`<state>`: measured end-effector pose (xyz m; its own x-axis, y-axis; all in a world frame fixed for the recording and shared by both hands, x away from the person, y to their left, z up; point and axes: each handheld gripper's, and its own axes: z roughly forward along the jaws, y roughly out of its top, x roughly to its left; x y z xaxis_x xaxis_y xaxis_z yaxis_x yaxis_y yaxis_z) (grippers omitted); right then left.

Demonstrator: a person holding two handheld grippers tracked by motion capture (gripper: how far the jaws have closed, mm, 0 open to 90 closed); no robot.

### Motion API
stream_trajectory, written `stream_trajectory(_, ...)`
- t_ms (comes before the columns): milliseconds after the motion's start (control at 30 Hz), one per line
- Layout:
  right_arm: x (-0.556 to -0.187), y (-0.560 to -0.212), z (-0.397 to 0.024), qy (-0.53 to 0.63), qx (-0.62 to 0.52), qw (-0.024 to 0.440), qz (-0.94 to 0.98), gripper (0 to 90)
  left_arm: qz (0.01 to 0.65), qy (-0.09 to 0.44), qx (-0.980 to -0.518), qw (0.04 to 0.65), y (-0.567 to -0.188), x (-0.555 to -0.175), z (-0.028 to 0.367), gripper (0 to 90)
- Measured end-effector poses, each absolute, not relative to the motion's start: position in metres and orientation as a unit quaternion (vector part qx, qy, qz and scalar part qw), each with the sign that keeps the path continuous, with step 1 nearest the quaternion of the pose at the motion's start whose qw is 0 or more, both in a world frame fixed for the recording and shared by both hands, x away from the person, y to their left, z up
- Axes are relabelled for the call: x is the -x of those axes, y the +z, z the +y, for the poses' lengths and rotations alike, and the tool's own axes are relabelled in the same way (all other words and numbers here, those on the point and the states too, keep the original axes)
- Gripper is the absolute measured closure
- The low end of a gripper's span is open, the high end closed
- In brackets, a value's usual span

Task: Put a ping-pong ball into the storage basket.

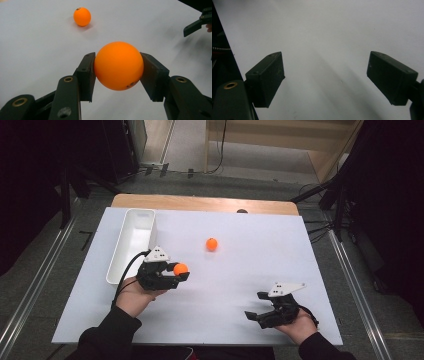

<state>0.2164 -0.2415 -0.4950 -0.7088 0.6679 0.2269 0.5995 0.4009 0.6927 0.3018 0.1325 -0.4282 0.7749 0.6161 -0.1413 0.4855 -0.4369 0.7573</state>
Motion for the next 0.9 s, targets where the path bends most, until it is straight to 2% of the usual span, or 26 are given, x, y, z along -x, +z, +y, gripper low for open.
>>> stream_trajectory(900,-0.217,-0.495,-0.241,0.396,-0.377,0.043,0.836,13.1,0.361,0.092,-0.83,0.415,-0.421,-0.312,0.156,49.9)
